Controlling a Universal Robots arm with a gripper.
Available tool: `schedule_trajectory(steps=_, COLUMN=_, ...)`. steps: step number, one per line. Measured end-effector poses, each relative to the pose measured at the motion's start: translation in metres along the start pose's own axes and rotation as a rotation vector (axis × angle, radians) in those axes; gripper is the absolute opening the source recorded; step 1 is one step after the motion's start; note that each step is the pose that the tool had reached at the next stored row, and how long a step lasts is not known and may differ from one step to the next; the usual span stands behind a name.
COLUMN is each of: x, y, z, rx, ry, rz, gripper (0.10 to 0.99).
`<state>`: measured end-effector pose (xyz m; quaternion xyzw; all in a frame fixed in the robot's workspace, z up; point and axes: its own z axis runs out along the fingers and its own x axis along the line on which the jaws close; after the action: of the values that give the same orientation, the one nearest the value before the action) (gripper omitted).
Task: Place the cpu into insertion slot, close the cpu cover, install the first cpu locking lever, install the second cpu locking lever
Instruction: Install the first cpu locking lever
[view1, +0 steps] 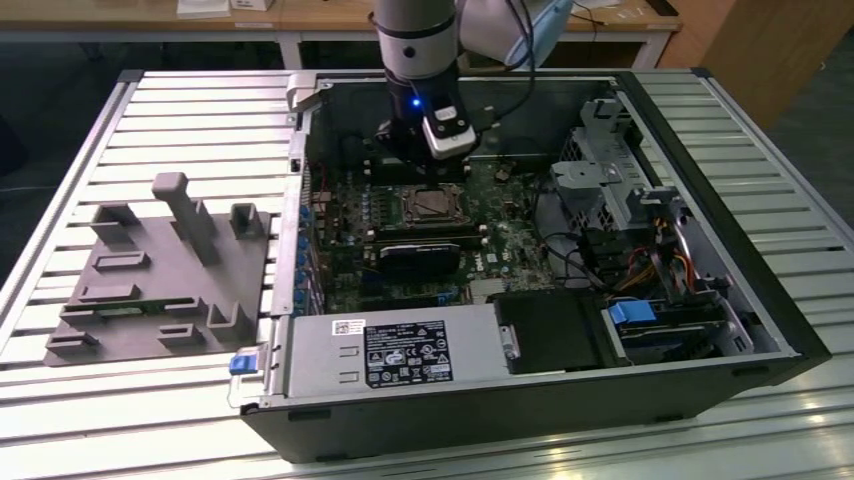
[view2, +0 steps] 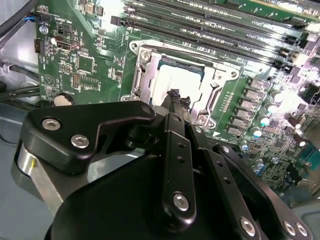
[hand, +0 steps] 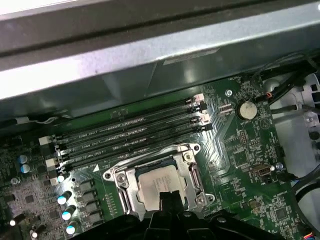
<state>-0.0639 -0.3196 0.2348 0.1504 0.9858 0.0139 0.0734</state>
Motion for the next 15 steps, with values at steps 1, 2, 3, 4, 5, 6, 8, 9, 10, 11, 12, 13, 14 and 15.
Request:
schedule_trajectory(steps=1, x=-0.0003, y=-0.0006, z=0.0000, rx=0.000, ry=0.0004, rz=-0.003, gripper=0.102)
schedule_trajectory(steps=2, x=-0.0004, y=-0.0011, z=0.0000, rx=0.000, ry=0.0007, rz=-0.005, gripper=0.102)
schedule_trajectory(steps=3, x=-0.0006, y=-0.0015, z=0.0001, rx=-0.001, ry=0.0012, rz=-0.008, gripper=0.102)
schedule_trajectory(steps=4, x=-0.0008, y=-0.0019, z=0.0002, rx=-0.001, ry=0.0016, rz=-0.011, gripper=0.102)
schedule_trajectory(steps=5, x=-0.0010, y=-0.0021, z=0.0002, rx=-0.001, ry=0.0021, rz=-0.015, gripper=0.102)
schedule_trajectory(steps=6, x=-0.0010, y=-0.0022, z=0.0002, rx=-0.002, ry=0.0024, rz=-0.019, gripper=0.102)
schedule_trajectory(steps=8, x=-0.0010, y=-0.0022, z=-0.0004, rx=-0.002, ry=0.0028, rz=-0.023, gripper=0.102)
schedule_trajectory(steps=9, x=-0.0012, y=-0.0022, z=-0.0013, rx=-0.002, ry=0.0028, rz=-0.024, gripper=0.102)
schedule_trajectory(steps=10, x=-0.0014, y=-0.0021, z=-0.0027, rx=-0.003, ry=0.0029, rz=-0.025, gripper=0.102)
schedule_trajectory(steps=11, x=-0.0016, y=-0.0020, z=-0.0043, rx=-0.003, ry=0.0029, rz=-0.026, gripper=0.102)
schedule_trajectory(steps=12, x=-0.0019, y=-0.0019, z=-0.0063, rx=-0.003, ry=0.0029, rz=-0.026, gripper=0.102)
schedule_trajectory(steps=13, x=-0.0022, y=-0.0018, z=-0.0081, rx=-0.003, ry=0.0029, rz=-0.026, gripper=0.102)
schedule_trajectory(steps=14, x=-0.0024, y=-0.0017, z=-0.0098, rx=-0.003, ry=0.0029, rz=-0.026, gripper=0.102)
schedule_trajectory(steps=15, x=-0.0026, y=-0.0016, z=-0.0110, rx=-0.003, ry=0.0029, rz=-0.026, gripper=0.102)
